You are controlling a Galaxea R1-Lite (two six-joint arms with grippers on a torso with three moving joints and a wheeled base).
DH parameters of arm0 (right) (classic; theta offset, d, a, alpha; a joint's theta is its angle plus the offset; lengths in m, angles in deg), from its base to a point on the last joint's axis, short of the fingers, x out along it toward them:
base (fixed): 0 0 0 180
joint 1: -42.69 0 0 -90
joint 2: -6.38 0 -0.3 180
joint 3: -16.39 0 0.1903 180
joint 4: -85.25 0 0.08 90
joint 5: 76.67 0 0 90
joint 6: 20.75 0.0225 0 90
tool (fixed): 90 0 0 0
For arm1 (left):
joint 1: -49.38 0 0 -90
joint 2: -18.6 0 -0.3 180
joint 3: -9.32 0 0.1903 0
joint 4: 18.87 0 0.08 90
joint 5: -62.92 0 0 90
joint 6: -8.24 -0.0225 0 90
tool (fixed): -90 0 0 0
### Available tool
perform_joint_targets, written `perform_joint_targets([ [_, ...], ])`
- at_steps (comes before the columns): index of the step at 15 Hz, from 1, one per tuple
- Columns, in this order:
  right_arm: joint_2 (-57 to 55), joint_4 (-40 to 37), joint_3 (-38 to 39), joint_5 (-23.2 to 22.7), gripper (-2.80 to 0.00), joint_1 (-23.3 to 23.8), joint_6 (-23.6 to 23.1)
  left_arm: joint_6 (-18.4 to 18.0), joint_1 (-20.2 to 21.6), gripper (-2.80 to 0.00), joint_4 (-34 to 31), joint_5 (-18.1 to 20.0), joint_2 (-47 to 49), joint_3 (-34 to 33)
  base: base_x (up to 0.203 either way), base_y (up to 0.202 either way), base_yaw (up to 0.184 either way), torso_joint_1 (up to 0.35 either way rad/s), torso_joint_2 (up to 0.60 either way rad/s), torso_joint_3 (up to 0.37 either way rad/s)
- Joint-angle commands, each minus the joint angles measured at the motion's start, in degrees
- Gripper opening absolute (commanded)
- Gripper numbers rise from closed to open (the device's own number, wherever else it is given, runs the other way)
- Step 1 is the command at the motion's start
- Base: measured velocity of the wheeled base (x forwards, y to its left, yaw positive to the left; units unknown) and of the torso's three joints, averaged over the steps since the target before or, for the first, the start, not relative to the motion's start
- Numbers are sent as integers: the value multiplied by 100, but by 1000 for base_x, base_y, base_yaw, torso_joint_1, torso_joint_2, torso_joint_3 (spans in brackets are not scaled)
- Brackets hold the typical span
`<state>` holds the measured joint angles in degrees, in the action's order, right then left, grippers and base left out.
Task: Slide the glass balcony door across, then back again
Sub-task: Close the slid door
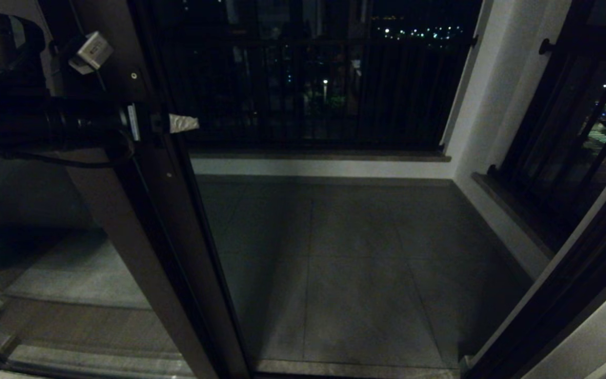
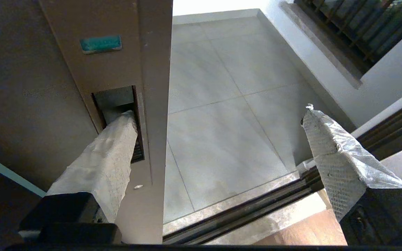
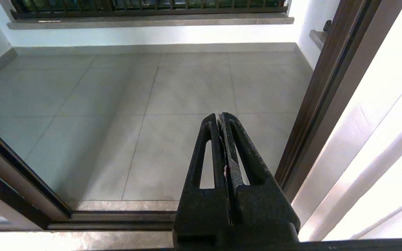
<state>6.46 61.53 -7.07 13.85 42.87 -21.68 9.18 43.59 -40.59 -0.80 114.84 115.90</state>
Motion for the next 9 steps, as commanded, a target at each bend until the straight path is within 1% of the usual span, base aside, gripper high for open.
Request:
perform_joint_targets([
  [1, -7, 0, 1, 0, -280, -1, -4, 3, -62, 0, 11, 44, -9, -7, 0, 0, 0, 0, 0, 0],
  [9, -7, 0, 1, 0, -280, -1, -4, 7, -250, 0, 11, 52, -18, -22, 0, 0, 0, 0, 0, 0],
])
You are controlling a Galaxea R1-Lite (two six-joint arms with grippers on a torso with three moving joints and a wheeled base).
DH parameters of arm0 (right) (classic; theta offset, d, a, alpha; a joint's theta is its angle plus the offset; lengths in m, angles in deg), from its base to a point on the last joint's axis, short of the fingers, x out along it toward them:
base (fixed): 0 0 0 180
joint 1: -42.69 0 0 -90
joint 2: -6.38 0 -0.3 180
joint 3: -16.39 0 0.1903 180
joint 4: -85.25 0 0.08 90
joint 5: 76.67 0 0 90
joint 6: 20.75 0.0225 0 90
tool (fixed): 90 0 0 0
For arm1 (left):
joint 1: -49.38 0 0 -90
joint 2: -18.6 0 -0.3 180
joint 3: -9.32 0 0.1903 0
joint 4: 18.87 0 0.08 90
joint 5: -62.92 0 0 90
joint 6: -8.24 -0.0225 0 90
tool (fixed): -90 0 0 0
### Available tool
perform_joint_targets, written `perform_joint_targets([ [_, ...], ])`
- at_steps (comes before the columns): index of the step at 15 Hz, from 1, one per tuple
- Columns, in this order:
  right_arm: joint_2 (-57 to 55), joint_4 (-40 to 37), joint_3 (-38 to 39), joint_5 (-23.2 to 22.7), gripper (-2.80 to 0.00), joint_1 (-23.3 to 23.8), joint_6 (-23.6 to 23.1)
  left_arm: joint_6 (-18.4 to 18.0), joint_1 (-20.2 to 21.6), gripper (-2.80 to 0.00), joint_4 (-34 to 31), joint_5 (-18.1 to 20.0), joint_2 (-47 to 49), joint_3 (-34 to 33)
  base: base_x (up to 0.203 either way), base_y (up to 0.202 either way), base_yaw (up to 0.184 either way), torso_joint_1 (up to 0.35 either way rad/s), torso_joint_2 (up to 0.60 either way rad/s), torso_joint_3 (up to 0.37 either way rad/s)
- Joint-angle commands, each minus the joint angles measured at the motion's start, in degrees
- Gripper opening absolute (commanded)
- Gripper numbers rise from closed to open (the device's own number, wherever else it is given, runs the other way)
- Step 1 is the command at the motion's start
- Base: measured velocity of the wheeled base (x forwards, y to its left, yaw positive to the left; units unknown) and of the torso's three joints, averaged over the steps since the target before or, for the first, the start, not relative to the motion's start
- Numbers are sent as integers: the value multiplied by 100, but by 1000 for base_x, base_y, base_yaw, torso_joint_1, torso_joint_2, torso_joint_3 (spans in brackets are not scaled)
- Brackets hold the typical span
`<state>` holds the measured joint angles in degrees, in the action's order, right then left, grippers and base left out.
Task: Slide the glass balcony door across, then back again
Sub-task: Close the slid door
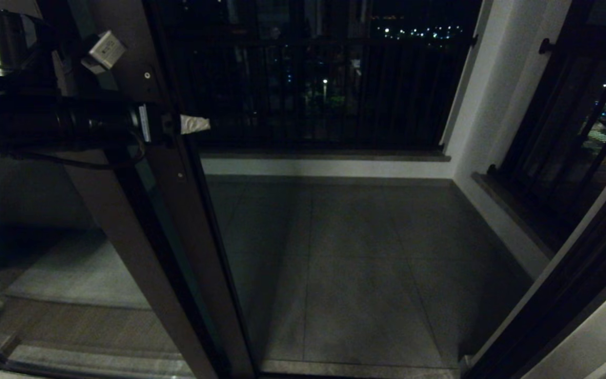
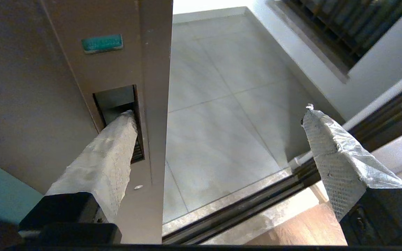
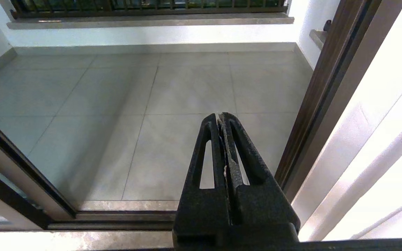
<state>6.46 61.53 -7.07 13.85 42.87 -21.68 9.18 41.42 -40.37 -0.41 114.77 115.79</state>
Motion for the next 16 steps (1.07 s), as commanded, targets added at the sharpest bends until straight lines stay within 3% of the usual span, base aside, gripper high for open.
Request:
perform_joint_targets([
  [1, -7, 0, 1, 0, -280, -1, -4, 3, -67, 0, -11, 15, -11, -22, 0, 0, 0, 0, 0, 0],
  [9, -7, 0, 1, 0, -280, -1, -4, -6, -520, 0, -11, 40, -2, -57, 0, 0, 0, 0, 0, 0],
  [16, -7, 0, 1, 0, -280, -1, -4, -6, -671, 0, -11, 15, -107, -223, 0, 0, 0, 0, 0, 0],
])
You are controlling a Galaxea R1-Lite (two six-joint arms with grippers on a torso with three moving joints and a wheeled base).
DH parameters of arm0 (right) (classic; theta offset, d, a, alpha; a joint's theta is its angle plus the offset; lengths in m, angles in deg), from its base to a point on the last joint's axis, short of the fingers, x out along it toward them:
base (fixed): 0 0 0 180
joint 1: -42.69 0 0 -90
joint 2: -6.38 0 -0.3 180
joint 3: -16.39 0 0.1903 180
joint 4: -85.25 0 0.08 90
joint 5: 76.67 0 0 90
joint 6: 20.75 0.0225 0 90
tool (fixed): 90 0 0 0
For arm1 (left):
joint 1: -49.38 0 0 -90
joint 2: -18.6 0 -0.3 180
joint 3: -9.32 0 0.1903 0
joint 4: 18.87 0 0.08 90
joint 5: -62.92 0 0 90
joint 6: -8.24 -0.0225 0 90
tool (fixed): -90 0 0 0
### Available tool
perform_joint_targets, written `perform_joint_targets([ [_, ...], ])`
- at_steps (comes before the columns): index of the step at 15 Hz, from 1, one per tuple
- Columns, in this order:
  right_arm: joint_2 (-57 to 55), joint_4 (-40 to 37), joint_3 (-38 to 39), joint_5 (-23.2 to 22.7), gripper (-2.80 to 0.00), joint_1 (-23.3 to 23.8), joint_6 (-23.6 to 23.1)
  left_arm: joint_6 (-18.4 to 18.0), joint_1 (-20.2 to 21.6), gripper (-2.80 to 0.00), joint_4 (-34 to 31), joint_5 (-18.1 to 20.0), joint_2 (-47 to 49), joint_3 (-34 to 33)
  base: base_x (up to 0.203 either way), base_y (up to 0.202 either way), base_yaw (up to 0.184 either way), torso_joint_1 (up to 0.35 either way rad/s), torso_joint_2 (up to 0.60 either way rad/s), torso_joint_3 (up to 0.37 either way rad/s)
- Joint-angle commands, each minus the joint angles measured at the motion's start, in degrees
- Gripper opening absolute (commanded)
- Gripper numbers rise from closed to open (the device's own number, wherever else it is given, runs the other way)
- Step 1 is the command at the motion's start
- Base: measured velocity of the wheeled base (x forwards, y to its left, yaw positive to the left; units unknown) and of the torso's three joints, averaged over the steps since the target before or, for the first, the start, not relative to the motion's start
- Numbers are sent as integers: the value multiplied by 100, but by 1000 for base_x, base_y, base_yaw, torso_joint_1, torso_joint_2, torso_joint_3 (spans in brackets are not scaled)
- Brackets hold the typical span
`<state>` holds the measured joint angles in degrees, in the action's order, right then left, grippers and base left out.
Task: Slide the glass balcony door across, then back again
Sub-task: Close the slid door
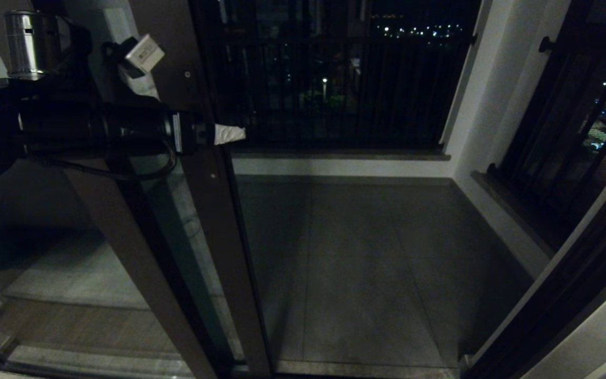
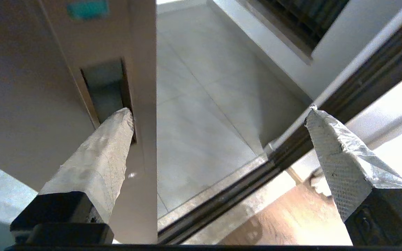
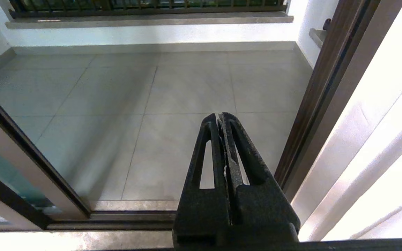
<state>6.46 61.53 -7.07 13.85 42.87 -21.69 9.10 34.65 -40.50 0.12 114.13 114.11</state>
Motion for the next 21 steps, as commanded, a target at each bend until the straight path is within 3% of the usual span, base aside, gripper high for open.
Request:
perform_joint_targets([
  [1, -7, 0, 1, 0, -280, -1, -3, 3, 6, 0, 3, -39, -57, -88, 0, 0, 0, 0, 0, 0],
  [15, -7, 0, 1, 0, -280, -1, -3, -6, -46, 0, 11, -39, 194, 207, 0, 0, 0, 0, 0, 0],
  [21, -7, 0, 1, 0, -280, -1, -3, -41, -489, 0, 11, -54, 346, 417, 0, 0, 0, 0, 0, 0],
])
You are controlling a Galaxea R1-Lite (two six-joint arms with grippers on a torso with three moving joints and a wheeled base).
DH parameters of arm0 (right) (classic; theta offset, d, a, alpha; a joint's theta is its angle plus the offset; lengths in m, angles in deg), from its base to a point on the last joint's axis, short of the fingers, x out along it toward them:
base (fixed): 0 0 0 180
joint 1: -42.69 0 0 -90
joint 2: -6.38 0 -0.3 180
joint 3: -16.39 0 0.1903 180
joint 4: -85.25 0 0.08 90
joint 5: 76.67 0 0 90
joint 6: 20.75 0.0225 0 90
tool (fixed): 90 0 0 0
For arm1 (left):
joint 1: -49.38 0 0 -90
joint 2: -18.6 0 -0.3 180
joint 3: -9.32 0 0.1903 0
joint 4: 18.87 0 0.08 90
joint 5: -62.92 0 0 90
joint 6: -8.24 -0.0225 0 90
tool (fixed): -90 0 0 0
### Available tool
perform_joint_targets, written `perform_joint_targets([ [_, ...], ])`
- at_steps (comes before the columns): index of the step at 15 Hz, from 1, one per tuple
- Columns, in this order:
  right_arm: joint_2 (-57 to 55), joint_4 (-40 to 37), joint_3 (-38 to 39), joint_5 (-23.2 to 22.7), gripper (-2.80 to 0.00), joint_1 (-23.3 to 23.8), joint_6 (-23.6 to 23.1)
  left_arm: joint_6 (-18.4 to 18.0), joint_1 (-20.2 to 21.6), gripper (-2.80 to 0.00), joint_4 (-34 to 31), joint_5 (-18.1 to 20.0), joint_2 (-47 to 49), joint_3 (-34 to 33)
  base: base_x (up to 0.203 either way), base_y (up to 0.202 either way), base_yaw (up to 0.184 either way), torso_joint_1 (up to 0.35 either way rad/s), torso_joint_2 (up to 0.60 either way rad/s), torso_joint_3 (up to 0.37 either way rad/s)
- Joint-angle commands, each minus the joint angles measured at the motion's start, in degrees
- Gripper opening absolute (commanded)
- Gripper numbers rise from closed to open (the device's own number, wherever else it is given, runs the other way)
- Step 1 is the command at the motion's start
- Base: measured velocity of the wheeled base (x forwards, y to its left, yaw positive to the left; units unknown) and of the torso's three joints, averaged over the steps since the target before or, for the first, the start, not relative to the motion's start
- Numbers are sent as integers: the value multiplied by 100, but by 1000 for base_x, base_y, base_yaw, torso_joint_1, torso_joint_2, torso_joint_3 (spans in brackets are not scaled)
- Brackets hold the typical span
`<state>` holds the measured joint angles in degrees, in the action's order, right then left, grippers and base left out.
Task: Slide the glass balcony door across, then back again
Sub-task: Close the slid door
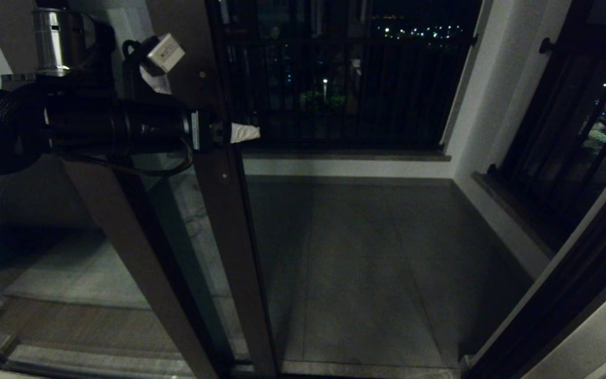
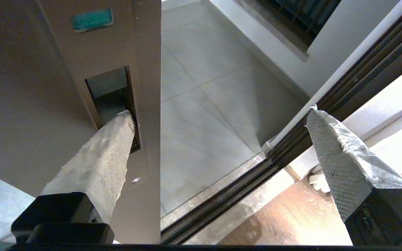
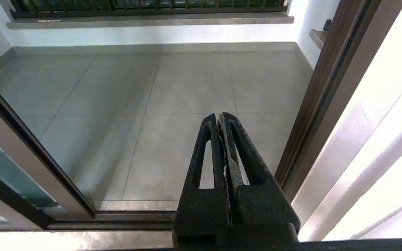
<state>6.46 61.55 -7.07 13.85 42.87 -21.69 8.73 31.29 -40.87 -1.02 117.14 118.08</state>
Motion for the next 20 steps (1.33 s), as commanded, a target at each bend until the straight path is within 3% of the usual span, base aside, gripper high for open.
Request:
perform_joint_targets([
  [1, -7, -2, 1, 0, -280, -1, -3, -5, -243, 0, 48, 52, 43, 29, 0, 0, 0, 0, 0, 0],
  [20, -7, -2, 1, 0, -280, -1, -3, 4, -898, 0, 48, -345, 414, 364, 0, 0, 0, 0, 0, 0],
])
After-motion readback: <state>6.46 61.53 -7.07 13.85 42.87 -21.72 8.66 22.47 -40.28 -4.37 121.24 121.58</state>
